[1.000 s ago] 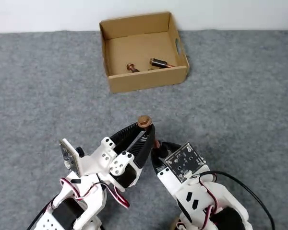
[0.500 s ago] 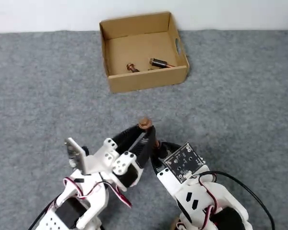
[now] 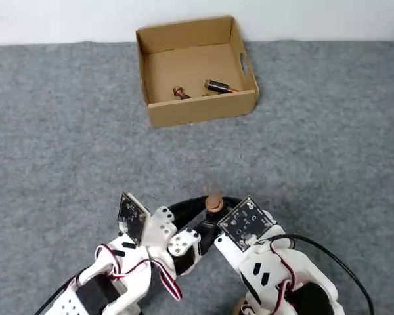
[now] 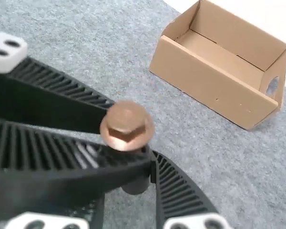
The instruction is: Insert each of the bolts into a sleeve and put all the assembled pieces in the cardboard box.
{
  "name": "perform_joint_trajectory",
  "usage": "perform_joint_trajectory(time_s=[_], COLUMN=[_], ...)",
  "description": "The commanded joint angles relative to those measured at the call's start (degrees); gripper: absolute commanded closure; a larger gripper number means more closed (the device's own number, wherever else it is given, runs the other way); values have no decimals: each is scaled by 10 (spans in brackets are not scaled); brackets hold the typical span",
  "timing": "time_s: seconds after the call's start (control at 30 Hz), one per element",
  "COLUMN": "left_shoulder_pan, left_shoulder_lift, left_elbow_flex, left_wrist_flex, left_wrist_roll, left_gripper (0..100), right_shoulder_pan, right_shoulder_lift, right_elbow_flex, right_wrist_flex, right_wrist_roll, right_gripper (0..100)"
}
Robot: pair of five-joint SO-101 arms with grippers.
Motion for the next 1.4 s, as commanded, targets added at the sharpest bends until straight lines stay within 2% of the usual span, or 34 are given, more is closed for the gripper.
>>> perform_joint_trajectory(time_s=[0.0,0.3,0.43,0.57,0.73,0.9,1.0,1.13,1.37], left_shoulder_pan=[15,-67,-113,-215,-368,-462,-496,-507,-506], left_shoulder_lift=[5,8,5,4,4,4,8,11,11], left_elbow_flex=[-15,-108,-137,-126,-44,85,89,90,90], left_wrist_flex=[70,113,119,116,79,12,13,23,93], left_wrist_roll=[-20,-95,-122,-163,-185,-200,-208,-213,-210], left_gripper=[780,776,806,991,997,996,996,995,995], right_shoulder_pan=[0,3,53,122,186,225,225,228,225], right_shoulder_lift=[-6,-6,-6,-5,23,196,332,506,785], right_elbow_flex=[-43,-40,-42,-44,-57,-129,-217,-347,-601], right_wrist_flex=[-15,-15,-16,-16,-75,-162,-189,-216,-228], right_wrist_roll=[2,-2,-59,-100,-117,-120,-133,-165,-215], right_gripper=[991,991,991,991,991,991,991,991,991])
